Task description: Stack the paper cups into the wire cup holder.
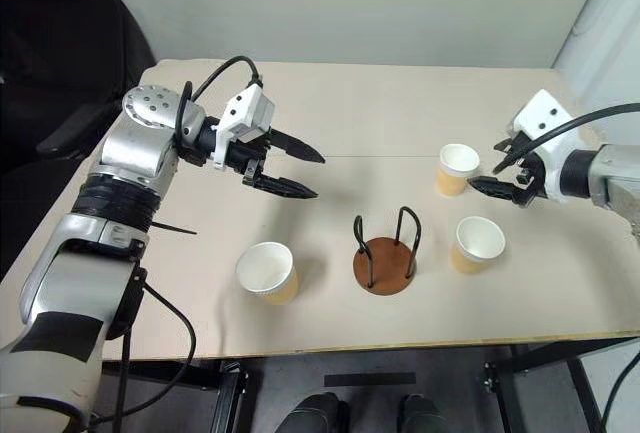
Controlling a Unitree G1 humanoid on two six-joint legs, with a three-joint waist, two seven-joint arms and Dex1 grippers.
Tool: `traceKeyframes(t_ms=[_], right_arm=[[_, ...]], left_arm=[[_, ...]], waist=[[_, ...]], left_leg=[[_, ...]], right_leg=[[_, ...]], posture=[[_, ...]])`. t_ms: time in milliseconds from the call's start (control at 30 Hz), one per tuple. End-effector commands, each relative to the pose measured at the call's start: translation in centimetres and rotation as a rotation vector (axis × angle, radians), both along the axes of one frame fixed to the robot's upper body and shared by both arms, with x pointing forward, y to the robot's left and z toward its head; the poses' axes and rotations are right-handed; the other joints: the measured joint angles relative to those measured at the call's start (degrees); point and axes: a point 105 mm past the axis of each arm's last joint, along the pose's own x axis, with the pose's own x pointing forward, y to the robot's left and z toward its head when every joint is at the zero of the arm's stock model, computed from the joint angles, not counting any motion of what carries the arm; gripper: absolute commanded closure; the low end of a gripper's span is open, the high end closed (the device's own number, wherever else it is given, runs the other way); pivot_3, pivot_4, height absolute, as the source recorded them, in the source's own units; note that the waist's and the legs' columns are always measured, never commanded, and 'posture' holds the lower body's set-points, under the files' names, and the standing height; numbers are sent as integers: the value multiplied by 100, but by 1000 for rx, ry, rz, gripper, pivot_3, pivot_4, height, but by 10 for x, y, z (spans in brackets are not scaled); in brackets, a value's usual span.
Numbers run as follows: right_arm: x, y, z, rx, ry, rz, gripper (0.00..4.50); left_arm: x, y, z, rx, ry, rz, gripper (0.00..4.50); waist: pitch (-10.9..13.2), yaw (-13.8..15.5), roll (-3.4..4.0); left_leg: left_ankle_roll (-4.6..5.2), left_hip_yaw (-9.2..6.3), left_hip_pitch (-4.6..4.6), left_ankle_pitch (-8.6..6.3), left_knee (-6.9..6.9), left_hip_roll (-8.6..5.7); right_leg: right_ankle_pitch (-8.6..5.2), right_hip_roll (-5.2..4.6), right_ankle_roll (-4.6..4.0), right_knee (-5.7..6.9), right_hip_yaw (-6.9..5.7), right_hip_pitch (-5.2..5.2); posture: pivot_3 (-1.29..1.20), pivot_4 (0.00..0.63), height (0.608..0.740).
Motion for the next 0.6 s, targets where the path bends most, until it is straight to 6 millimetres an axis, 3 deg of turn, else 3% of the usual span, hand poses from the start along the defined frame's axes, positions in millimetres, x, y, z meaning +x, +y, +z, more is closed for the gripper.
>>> traceKeyframes(t_ms=[33, 600], right_arm=[[8, 3, 7, -69, -47, 24, 719], [55, 17, -16, -193, -1, 90, 719]], left_arm=[[-6, 1, 13, -21, -23, -25, 1186], [-7, 7, 9, -25, -16, 6, 1186]], waist=[[0, -9, 0], [0, -60, 1]], left_leg=[[0, 0, 0, 0, -1, 0], [0, -5, -12, 0, -6, 0]], right_leg=[[0, 0, 0, 0, 0, -1], [2, 0, -5, -9, -2, -11]], posture=[[0, 150, 740], [0, 150, 740]])
